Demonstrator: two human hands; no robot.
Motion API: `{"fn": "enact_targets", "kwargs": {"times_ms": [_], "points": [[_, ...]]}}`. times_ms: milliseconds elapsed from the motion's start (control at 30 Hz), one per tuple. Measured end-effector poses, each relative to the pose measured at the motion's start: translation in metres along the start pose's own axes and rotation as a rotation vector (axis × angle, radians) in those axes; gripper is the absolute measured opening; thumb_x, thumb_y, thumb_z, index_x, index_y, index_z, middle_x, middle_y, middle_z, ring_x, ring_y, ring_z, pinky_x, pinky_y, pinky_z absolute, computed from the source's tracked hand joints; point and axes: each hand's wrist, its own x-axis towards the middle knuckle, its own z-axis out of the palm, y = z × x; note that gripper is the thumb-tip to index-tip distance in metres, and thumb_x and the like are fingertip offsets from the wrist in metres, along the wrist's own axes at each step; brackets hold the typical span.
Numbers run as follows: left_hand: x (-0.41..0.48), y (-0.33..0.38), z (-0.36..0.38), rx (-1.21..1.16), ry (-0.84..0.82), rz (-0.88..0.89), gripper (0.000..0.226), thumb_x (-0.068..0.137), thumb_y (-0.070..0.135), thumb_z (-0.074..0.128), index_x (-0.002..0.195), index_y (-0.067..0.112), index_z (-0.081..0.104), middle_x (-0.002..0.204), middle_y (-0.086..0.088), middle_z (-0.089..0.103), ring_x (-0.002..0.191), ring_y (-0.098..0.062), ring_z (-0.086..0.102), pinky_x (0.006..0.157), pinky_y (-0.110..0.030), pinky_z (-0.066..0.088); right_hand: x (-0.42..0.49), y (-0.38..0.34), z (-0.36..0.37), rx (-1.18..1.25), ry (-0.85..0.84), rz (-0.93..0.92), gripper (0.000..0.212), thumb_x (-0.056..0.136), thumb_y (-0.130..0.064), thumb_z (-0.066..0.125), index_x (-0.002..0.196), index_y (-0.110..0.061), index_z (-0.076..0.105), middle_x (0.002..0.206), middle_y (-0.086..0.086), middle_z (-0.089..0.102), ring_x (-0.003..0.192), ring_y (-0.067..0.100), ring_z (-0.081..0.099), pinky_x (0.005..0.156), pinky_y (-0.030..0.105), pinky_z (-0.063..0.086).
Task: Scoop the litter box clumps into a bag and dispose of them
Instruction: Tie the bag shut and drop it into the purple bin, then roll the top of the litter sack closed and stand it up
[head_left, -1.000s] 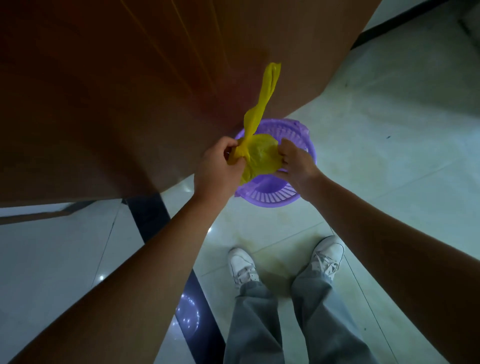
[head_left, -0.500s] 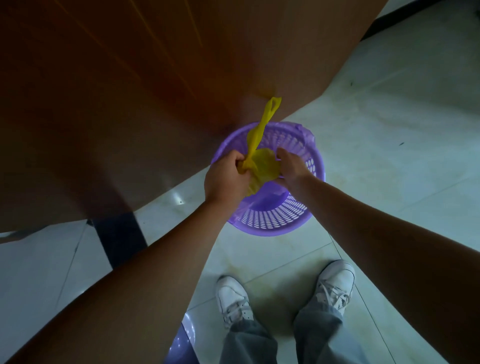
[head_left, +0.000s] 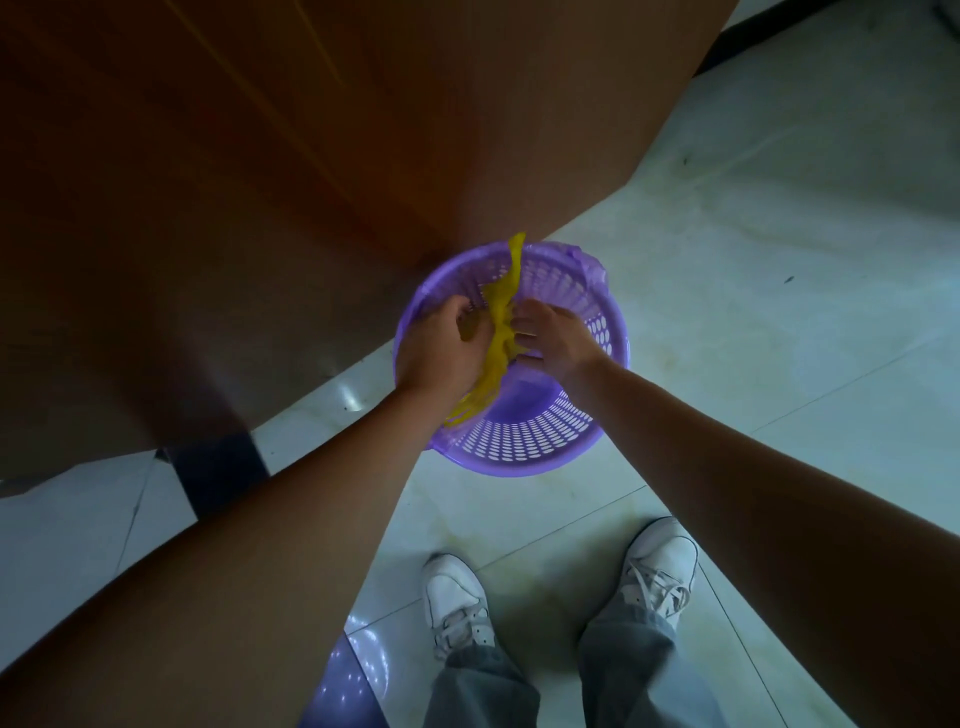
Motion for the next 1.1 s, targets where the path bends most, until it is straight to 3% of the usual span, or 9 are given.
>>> {"fn": "enact_targets", "kwargs": {"times_ms": [133,233,300,433,567,667,800,933,1100], "points": [[-0.017,0.007,-0.017,0.064,-0.131,0.08,0.043,0.099,0.046,0.049,0.128,0.017,0.06,0.126,-0.011,0.066,0.116,-0.031,0.059,0.089,-0.036,0.045,-0.025,-0.005,-0.001,-0.063,-0.014,-0.041,0.026,0.101,-0.018,0.046,0.079,-0.015,0.059,0.075,0.007,0.056,0.063,0.018,0.051,0.055,0.024,0.04],[-0.03,0.015,-0.042,0.19,-0.179,0.131,0.081,0.083,0.068,0.028,0.141,0.016,0.051,0.143,-0.013,0.054,0.13,-0.033,0.051,0.104,-0.043,0.043,-0.06,-0.018,-0.006,-0.218,0.023,-0.107,0.031,0.1,-0.019,0.048,0.073,-0.016,0.063,0.067,-0.003,0.06,0.059,0.009,0.055,0.057,0.023,0.042],[-0.039,0.027,-0.064,0.256,-0.161,0.184,0.092,0.077,0.07,0.02,0.144,0.015,0.049,0.149,-0.014,0.048,0.134,-0.033,0.047,0.109,-0.045,0.04,-0.092,-0.033,-0.008,-0.351,0.064,-0.17,0.027,0.1,-0.022,0.049,0.084,-0.012,0.068,0.072,-0.003,0.063,0.063,0.007,0.055,0.063,0.024,0.044],[-0.065,0.077,-0.126,0.323,-0.081,0.315,0.082,0.083,0.062,0.027,0.14,0.009,0.054,0.144,-0.018,0.052,0.131,-0.036,0.049,0.111,-0.043,0.038,-0.171,-0.082,-0.009,-0.62,0.114,-0.295,0.026,0.101,-0.03,0.048,0.109,-0.017,0.069,0.097,0.003,0.067,0.09,0.019,0.059,0.08,0.027,0.043],[-0.091,0.145,-0.186,0.32,0.084,0.511,0.051,0.091,0.048,0.043,0.106,0.007,0.069,0.102,-0.014,0.07,0.093,-0.039,0.064,0.084,-0.044,0.051,-0.254,-0.143,-0.011,-0.963,0.226,-0.554,0.033,0.1,-0.039,0.046,0.124,-0.025,0.062,0.122,0.0,0.066,0.114,0.021,0.058,0.091,0.03,0.044],[-0.13,0.205,-0.239,0.417,0.153,0.626,0.041,0.093,0.046,0.042,0.095,0.015,0.068,0.093,-0.005,0.069,0.086,-0.032,0.062,0.074,-0.042,0.051,-0.32,-0.19,-0.011,-1.159,0.365,-0.739,0.036,0.098,-0.041,0.045,0.125,-0.023,0.062,0.124,-0.002,0.066,0.116,0.024,0.056,0.091,0.035,0.048],[-0.187,0.266,-0.309,0.444,0.201,0.738,0.043,0.094,0.046,0.04,0.099,0.016,0.07,0.095,-0.005,0.07,0.087,-0.031,0.062,0.075,-0.039,0.051,-0.419,-0.239,-0.012,-1.29,0.502,-0.786,0.039,0.098,-0.043,0.041,0.123,-0.02,0.061,0.12,0.001,0.066,0.113,0.026,0.057,0.088,0.04,0.05],[-0.251,0.312,-0.367,0.426,0.21,0.822,0.046,0.093,0.047,0.041,0.107,0.014,0.071,0.1,-0.007,0.071,0.088,-0.032,0.065,0.075,-0.038,0.051,-0.527,-0.262,-0.016,-1.361,0.61,-0.726,0.047,0.101,-0.048,0.035,0.133,-0.021,0.055,0.135,-0.001,0.06,0.125,0.022,0.052,0.099,0.037,0.046],[-0.348,0.362,-0.405,0.407,0.146,0.975,0.059,0.093,0.049,0.035,0.125,0.012,0.066,0.122,-0.009,0.069,0.106,-0.031,0.065,0.09,-0.039,0.051,-0.661,-0.257,-0.028,-1.247,0.82,-0.648,0.055,0.101,-0.05,0.034,0.144,-0.018,0.046,0.148,0.001,0.048,0.138,0.022,0.04,0.11,0.038,0.036]]}}
